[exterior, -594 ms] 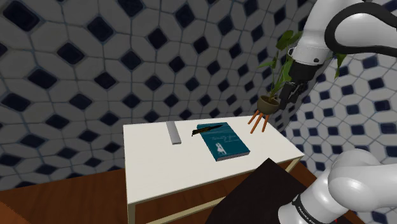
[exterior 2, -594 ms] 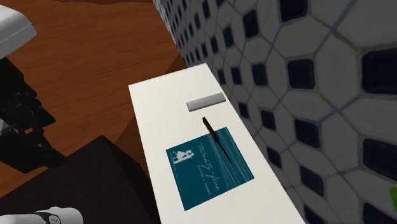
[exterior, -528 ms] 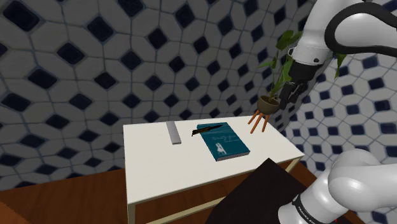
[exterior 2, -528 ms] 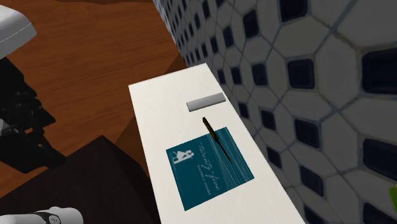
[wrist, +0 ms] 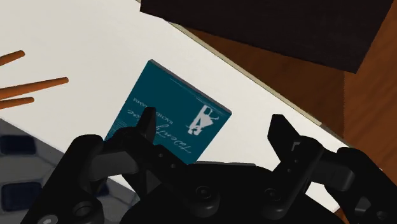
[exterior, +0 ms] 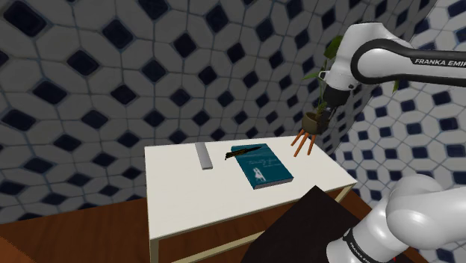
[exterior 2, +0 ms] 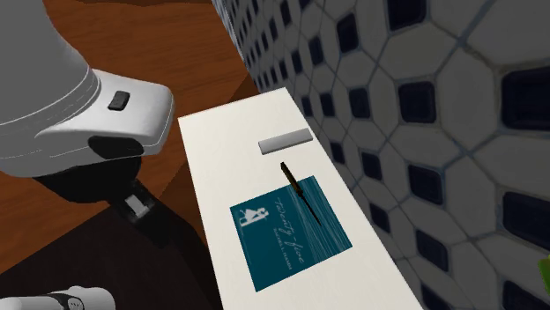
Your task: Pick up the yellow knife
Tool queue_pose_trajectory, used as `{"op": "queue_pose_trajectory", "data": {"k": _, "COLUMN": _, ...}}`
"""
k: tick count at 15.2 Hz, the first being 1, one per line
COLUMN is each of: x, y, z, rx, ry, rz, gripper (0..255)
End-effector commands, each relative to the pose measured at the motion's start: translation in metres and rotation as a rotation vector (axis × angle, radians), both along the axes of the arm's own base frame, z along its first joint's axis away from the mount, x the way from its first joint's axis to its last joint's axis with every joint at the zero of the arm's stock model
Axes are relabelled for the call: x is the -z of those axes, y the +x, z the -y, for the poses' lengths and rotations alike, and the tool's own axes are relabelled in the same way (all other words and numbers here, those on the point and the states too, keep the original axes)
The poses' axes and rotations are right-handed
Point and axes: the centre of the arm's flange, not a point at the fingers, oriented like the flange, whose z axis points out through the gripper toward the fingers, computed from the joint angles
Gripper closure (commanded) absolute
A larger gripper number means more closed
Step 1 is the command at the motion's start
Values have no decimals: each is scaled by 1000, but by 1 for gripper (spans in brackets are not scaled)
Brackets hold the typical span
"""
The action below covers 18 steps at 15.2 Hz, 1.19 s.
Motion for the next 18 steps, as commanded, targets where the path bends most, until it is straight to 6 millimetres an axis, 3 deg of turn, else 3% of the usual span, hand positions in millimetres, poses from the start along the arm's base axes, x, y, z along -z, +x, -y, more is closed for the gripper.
{"op": "queue_pose_trajectory", "data": {"k": 1, "x": 20, "y": 15, "z": 13, "rx": -70, "ry": 4, "rz": 1, "gripper": 0}}
{"op": "queue_pose_trajectory", "data": {"k": 10, "x": 102, "y": 87, "z": 51, "rx": -365, "ry": 26, "rz": -2, "gripper": 0}}
{"op": "queue_pose_trajectory", "data": {"k": 18, "x": 176, "y": 157, "z": 66, "rx": -627, "ry": 45, "rz": -6, "gripper": 0}}
